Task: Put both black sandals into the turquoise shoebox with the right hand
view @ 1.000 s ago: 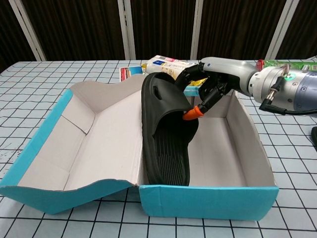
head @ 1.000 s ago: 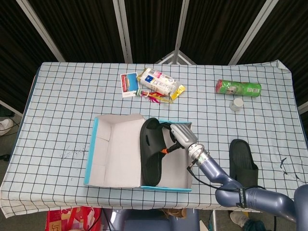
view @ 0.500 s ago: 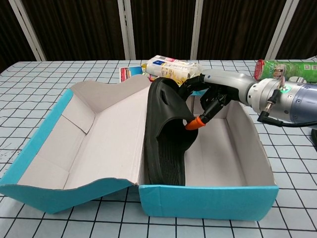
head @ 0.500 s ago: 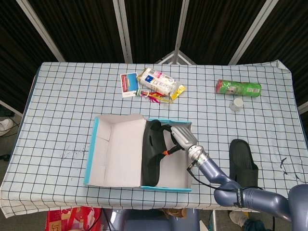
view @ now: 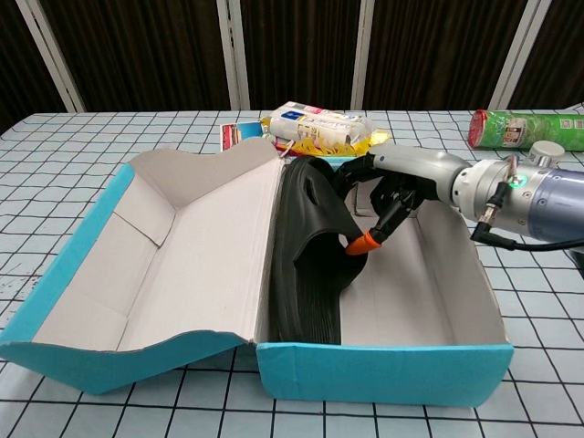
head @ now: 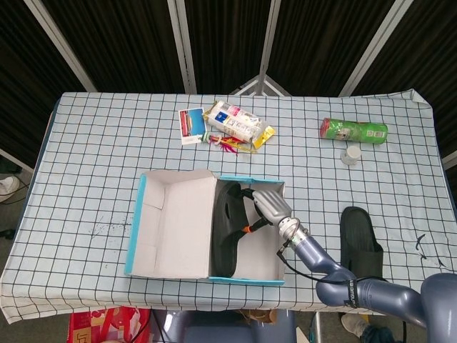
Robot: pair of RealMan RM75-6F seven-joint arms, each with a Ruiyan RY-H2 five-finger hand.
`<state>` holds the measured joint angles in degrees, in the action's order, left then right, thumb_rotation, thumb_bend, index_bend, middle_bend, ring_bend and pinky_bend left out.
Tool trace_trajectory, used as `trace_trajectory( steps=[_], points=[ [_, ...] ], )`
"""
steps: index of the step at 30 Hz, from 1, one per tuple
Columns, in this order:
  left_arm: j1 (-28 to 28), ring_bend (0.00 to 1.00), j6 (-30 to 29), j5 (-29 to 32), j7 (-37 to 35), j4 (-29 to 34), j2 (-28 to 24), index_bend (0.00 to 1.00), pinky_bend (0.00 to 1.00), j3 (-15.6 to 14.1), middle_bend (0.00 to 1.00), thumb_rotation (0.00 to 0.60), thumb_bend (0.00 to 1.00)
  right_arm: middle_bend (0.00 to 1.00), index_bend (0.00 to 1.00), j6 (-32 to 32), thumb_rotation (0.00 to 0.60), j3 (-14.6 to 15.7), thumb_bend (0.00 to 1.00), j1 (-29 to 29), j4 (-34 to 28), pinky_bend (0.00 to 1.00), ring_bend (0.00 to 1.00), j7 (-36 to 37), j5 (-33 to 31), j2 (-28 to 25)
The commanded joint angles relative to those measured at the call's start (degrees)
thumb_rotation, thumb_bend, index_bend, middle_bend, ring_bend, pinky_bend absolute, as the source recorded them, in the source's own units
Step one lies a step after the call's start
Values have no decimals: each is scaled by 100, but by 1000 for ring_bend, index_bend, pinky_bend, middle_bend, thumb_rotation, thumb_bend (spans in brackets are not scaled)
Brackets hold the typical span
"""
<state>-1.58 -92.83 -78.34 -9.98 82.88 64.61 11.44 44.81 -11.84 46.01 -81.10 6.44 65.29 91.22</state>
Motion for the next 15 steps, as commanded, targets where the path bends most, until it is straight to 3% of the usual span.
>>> trace_trajectory(
  steps=[1,15],
  points=[
    [2,32,-1,4,-3,-2,-1,152,131,2,57,600,373,650,766,-17,600,19,560,9,62,528,734,-34,-19,66],
    [6,32,-5,19,-58,-34,-3,152,131,20,57,600,373,650,766,-5,600,-8,561,58,386,528,734,-151,-68,427]
  ],
)
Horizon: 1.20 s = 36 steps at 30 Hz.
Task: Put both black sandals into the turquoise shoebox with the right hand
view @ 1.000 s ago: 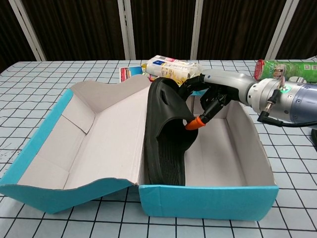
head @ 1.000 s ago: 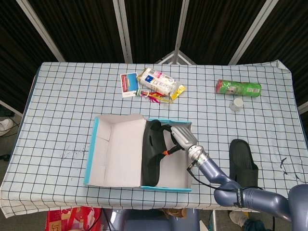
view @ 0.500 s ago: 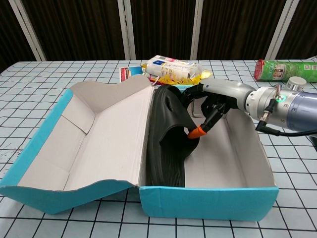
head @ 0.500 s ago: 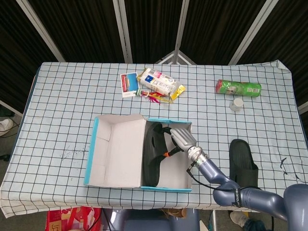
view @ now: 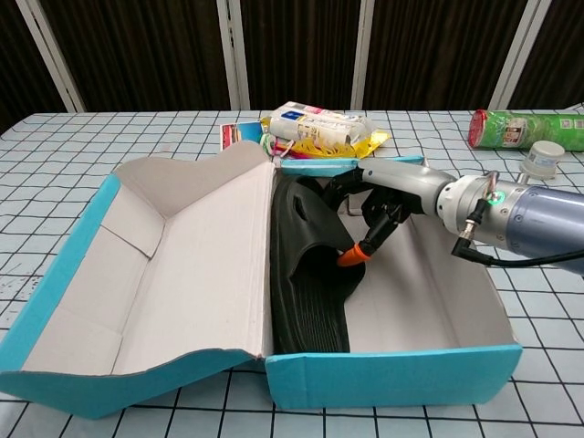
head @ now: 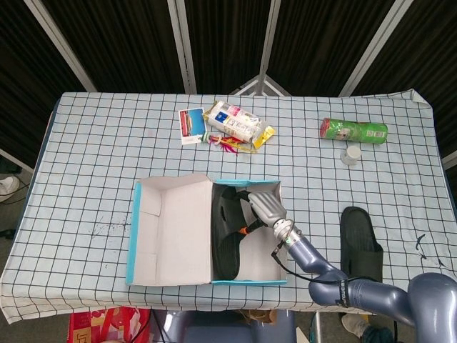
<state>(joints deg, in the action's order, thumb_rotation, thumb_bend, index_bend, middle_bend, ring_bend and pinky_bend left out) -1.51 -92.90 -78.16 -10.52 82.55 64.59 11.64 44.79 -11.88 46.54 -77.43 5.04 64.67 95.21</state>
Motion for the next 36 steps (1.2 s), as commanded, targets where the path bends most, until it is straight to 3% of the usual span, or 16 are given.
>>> trace_trajectory(
  steps=[1,15,20,27,36],
  points=[
    [-1,32,1,-2,-4,-1,-1,152,131,1,57,600,373,650,766,-5,600,-7,561,6,25,528,734,-14,-10,37],
    [-2,32,10,-6,-7,2,-3,152,131,-3,57,600,373,643,762,29,600,-116,561,16,19,528,734,-428,-427,116],
    [-6,32,13,-18,3,6,0,152,131,-10,57,600,373,529,632,-58,600,-167,560,48,-131,519,729,-647,-759,10],
    [-5,32,11,-19,14,12,2,152,131,-12,56,600,373,477,581,-93,600,-186,560,126,-359,517,727,-1022,-1234,-116],
    [-11,32,25,-12,4,8,0,152,131,-9,57,600,373,356,442,22,600,-220,394,172,-554,517,727,-1246,-1483,-177]
  ],
)
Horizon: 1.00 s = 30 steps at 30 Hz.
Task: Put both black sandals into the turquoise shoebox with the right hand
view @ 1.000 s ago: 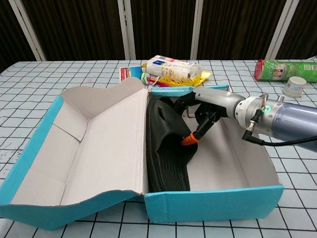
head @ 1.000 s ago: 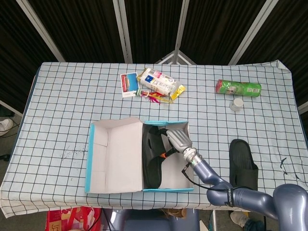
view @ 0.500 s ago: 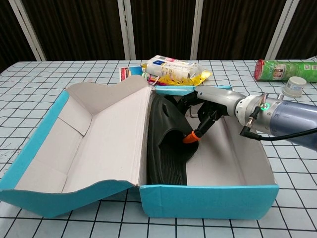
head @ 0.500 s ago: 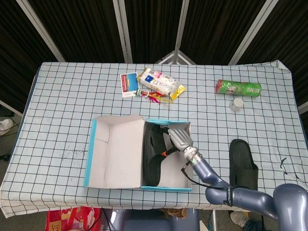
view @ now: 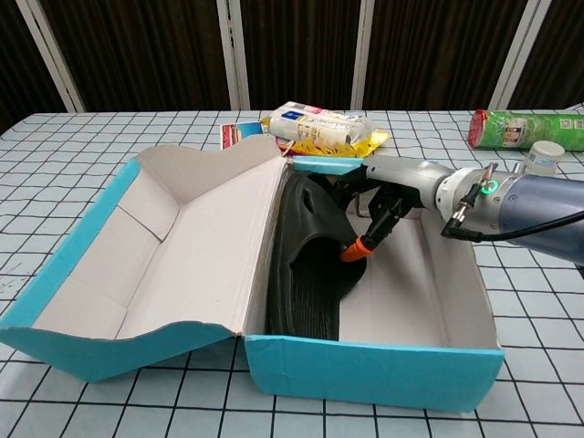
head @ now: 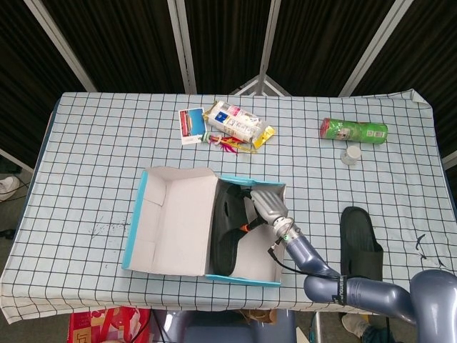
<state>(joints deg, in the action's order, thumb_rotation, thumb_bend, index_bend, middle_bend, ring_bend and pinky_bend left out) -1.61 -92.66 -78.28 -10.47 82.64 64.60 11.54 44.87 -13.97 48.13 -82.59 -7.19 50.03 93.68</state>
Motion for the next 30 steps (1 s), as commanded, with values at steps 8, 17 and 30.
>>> trace_trajectory(
  steps=[8,17,30],
  points=[
    [-2,32,-2,-11,7,5,3,152,131,-6,57,600,373,242,361,124,600,-64,359,8,-182,517,727,-19,34,-109],
    [0,32,-5,-13,10,15,2,152,131,-8,57,600,373,201,315,125,600,-31,343,69,-374,517,727,-252,-73,-362],
    [8,32,-17,-31,18,58,-12,152,131,-19,56,600,373,188,288,289,600,0,343,217,-724,517,728,-831,-795,-749]
  ],
)
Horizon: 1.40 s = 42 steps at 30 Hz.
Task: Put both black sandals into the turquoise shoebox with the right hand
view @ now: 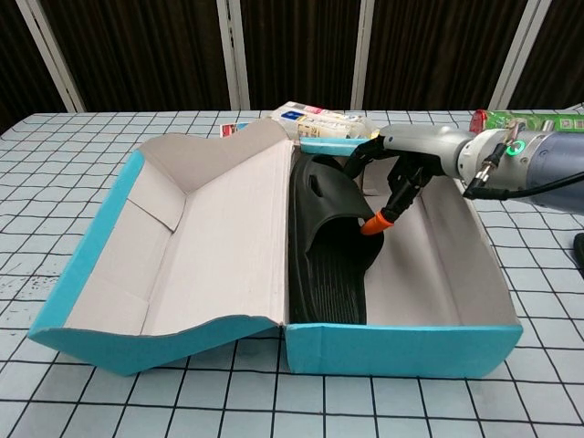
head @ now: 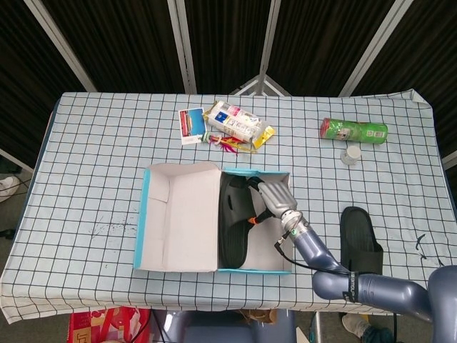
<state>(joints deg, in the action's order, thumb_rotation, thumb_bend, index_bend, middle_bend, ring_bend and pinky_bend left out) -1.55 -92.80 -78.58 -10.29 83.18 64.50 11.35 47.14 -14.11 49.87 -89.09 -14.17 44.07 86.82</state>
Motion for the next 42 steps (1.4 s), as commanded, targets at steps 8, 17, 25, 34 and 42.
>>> trace_trajectory(
  steps=[8,17,25,34,42],
  points=[
    [7,32,-6,-6,-12,8,-10,152,131,-3,56,600,373,188,278,369,600,59,341,275,-316,517,727,-750,-1047,-131],
    [18,32,-16,3,-57,-1,-21,152,131,4,57,600,373,188,278,708,600,-35,341,363,-412,524,727,-905,-1359,-93],
    [14,32,-13,2,-50,0,-20,152,131,5,57,600,373,177,253,866,600,-44,340,405,-648,524,727,-1114,-1622,-257],
    [23,32,-15,23,-89,-5,-29,152,131,18,56,600,373,173,247,1195,600,-180,341,470,-1386,524,727,-1419,-1925,-821],
    [57,32,-48,23,-183,3,-59,153,131,22,56,600,373,173,244,1836,600,-489,340,167,-2488,565,727,-1347,-1892,-1900]
  ],
)
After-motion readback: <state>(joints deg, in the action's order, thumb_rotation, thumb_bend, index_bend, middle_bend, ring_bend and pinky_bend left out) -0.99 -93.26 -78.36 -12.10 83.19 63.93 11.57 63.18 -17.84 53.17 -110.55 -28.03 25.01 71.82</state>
